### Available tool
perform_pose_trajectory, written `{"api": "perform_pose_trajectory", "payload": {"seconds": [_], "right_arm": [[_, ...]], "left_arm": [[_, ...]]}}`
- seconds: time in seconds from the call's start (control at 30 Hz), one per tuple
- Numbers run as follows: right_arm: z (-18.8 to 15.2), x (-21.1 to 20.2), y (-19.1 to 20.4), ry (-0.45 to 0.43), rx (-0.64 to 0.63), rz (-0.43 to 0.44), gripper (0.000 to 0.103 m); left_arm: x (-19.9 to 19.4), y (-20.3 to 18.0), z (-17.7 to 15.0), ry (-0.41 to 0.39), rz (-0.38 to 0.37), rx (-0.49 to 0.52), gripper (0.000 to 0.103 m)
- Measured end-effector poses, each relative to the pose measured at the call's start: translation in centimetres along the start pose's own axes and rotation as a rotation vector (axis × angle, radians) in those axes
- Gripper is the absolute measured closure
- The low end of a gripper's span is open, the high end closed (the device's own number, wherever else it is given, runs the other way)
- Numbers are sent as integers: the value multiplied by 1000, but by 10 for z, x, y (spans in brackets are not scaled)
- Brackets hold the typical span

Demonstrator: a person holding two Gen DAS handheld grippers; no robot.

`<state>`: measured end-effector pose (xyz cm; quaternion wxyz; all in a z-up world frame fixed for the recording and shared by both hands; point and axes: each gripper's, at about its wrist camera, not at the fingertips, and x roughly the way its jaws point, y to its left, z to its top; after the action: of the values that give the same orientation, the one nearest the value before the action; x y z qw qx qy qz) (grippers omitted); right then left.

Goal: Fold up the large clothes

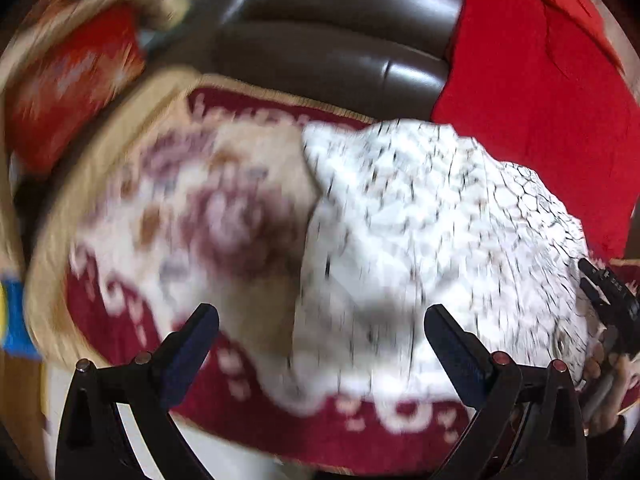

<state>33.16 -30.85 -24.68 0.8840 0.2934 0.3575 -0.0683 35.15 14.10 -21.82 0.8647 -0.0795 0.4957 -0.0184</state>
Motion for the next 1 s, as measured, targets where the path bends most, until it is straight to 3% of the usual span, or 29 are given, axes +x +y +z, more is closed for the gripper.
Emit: {"api": "perform_pose_trajectory", "payload": {"seconds": [0.17, 0.33, 0.47, 0.67, 0.77, 0.83, 0.9, 1.0], "right_arm": [[-5, -6, 6, -9, -8, 5, 46], [-7, -10, 7, -12, -16, 5, 46], [-7, -12, 6, -11, -16, 14, 46], [-6, -13, 5, -6, -5, 19, 46], [-7, -11, 6, 0, -4, 21, 46], [-7, -9, 6, 9, 1, 21, 46], [-6, -7, 5, 18, 5, 19, 46], [-6, -6, 6, 24, 0, 15, 46]], "left_arm": [[9, 13, -49, 3, -163, -225, 0], [34, 15, -65, -32, -268, -431, 0], [51, 15, -60, -82, -313, -550, 0], [77, 16, -45, -94, -362, -687, 0], [79, 16, -42, -113, -350, -748, 1], [74, 14, -41, -133, -345, -751, 7], [68, 9, -39, -146, -323, -730, 31], [62, 6, -36, -172, -301, -692, 47]]}}
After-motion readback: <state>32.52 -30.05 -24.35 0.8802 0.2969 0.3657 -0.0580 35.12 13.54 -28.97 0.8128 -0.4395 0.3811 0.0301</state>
